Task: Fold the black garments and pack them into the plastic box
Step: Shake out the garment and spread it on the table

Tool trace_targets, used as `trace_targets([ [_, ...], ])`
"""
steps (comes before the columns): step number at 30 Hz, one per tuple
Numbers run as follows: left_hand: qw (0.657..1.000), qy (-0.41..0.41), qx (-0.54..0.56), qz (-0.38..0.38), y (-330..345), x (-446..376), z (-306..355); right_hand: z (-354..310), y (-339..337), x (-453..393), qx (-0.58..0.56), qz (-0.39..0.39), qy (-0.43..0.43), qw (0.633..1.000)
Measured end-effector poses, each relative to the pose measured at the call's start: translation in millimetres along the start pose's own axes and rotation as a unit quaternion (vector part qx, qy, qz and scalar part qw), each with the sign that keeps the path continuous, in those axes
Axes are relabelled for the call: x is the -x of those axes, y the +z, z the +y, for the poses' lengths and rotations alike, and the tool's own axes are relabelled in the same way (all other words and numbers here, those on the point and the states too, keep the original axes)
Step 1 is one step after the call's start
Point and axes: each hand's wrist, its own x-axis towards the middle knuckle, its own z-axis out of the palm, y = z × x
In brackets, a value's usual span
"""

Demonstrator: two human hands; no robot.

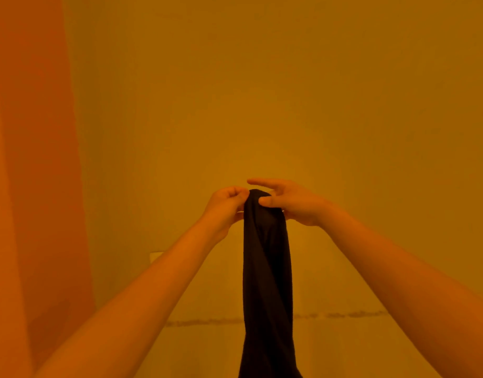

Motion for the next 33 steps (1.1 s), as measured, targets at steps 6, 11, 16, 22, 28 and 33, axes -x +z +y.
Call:
trace_targets([
  [6, 0.998, 0.03, -0.017, 0.059, 9, 1, -5, -6, 6, -3, 0.073, 0.099, -0.063, 0.99],
  [11, 0.999, 0.044, -0.018, -0.002, 16, 8, -19, -7, -1, 1, 0.115, 0.149, -0.07, 0.98],
  [16, 0.992, 0.077, -0.067, 0.078, 21, 7, -21, -10, -13, 6, 0.184, 0.122, -0.045, 0.974],
  [22, 0.999, 0.03, -0.031, 0.011, 34, 4, -15, -7, -28, 13, 0.186, 0.02, 0.003, 0.982],
  [28, 0.99, -0.024, 0.023, -0.14, 28, 15, -20, 13, -47, 14, -0.07, 0.013, -0.053, 0.996],
  [33, 0.908, -0.175, -0.126, -0.36, -25, 33, -48, 17, -79, 35, -0.201, 0.066, -0.074, 0.975],
])
